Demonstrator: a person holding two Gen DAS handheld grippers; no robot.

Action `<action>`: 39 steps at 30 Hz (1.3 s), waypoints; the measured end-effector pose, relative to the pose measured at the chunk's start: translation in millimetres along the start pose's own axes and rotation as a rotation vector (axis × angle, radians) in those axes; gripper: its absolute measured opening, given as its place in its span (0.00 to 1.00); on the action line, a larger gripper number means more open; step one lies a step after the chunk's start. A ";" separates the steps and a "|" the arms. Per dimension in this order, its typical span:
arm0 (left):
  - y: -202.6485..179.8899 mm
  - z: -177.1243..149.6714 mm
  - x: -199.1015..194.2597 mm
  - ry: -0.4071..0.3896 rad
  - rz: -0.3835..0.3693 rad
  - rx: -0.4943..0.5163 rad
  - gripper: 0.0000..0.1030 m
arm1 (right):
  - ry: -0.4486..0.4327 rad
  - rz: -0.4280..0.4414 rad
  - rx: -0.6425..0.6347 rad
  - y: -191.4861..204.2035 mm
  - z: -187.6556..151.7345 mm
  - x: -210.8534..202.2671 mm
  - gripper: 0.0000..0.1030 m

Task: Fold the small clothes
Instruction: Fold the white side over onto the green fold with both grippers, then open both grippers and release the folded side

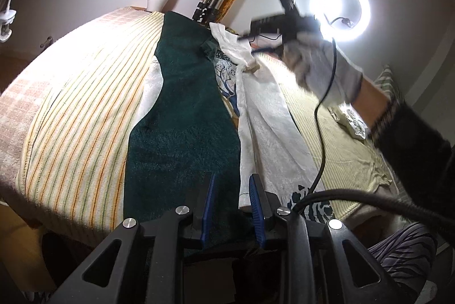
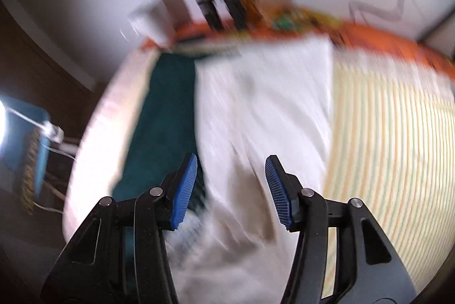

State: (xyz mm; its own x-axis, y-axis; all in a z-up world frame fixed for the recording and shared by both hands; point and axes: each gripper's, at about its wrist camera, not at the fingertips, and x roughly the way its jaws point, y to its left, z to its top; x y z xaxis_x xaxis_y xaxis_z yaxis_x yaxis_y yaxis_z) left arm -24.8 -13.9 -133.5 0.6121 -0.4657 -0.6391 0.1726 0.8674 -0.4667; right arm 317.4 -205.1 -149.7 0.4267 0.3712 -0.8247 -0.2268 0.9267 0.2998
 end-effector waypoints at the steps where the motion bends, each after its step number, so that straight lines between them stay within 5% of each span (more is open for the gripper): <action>1: -0.8 -0.8 -0.8 -0.002 0.001 0.005 0.23 | 0.017 -0.001 0.012 -4.4 -6.3 3.3 0.53; 4: -2.4 -1.8 -3.6 -0.013 0.009 0.016 0.23 | 0.030 0.019 0.050 -10.6 -20.2 13.3 0.51; 5: -2.6 -2.0 -4.2 -0.016 0.013 0.019 0.23 | 0.018 0.014 0.045 -8.6 -21.5 12.6 0.42; 6: -2.4 -2.0 -5.2 -0.020 0.017 0.021 0.23 | 0.017 0.011 0.034 -5.4 -21.7 13.1 0.23; 8: -1.7 -1.9 -6.3 -0.025 0.021 0.020 0.23 | 0.027 -0.002 0.016 1.6 -21.1 13.3 0.07; 13: -1.7 -2.8 -12.3 -0.039 0.025 0.028 0.23 | -0.012 -0.094 -0.088 31.3 -16.4 -3.5 0.07; 18: -0.8 -5.6 -14.5 -0.039 0.023 0.027 0.23 | -0.001 0.098 -0.037 48.2 -4.3 -10.6 0.07; 22: -2.0 -6.5 -16.9 -0.045 0.027 0.032 0.23 | 0.027 0.341 -0.015 69.8 1.7 -8.7 0.08; 24: -3.8 -7.3 -18.3 -0.048 0.033 0.040 0.23 | 0.008 0.323 -0.039 84.1 -0.3 -20.7 0.23; 32: -16.6 -12.9 -16.4 -0.039 0.049 0.119 0.23 | -0.126 0.216 -0.101 70.7 -55.4 -108.4 0.24; 39: -15.3 -10.4 -12.6 -0.022 -0.005 0.104 0.28 | -0.159 0.175 -0.032 30.9 -159.1 -172.1 0.24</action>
State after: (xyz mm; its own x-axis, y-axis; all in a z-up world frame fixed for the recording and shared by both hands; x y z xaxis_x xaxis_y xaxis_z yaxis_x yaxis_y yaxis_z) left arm -43.2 -23.1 -124.7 0.6278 -0.4670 -0.6227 0.2540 0.8791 -0.4032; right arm 97.7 -249.7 -74.8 0.5103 0.5329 -0.6749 -0.3357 0.8460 0.4142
